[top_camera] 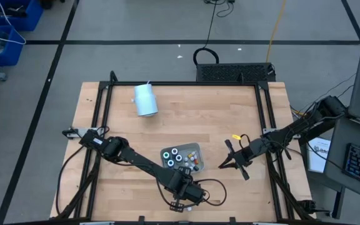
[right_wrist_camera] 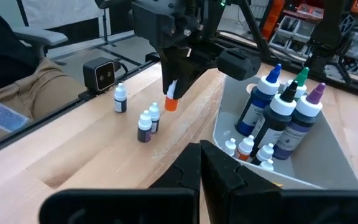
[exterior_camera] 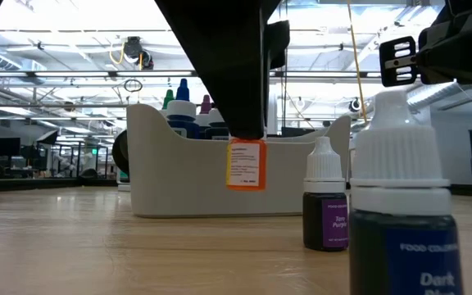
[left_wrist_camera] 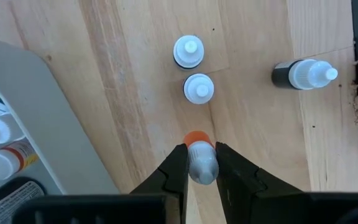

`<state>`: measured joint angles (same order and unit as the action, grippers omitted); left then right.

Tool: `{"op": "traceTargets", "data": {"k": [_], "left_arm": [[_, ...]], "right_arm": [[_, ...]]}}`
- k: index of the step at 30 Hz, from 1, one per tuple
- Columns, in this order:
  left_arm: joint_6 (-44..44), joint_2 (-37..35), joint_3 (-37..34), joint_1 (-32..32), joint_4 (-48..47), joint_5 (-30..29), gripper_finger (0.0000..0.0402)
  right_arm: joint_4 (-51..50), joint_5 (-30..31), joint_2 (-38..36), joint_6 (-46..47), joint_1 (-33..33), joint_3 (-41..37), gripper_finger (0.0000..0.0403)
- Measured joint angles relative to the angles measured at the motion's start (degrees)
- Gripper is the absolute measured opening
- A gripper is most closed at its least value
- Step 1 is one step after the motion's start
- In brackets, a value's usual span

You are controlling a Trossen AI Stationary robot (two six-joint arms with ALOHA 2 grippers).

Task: Pick & Place food coloring
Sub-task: Put the small orange food coloring bottle into the gray bin

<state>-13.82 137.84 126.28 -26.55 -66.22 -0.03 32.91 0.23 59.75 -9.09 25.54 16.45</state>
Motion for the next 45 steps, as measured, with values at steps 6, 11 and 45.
{"op": "traceTargets", "data": {"k": [6,11,45], "left_arm": [[0.65,0.00,0.00,0.22,-0.02,0.00,0.0062],[0.56,0.00,0.00,0.26,-0.02,-0.02,0.0062],[-1.98,-0.35,7.92,0.76,-6.41,-5.07,0.0062]], "right_arm": [[0.85,4.76,0.00,0.18,0.00,-0.01,0.0000],[1.19,6.05,0.00,0.78,0.00,0.00,0.0000],[2.02,5.97,0.00,-1.07,0.00,0.00,0.0000]]}}
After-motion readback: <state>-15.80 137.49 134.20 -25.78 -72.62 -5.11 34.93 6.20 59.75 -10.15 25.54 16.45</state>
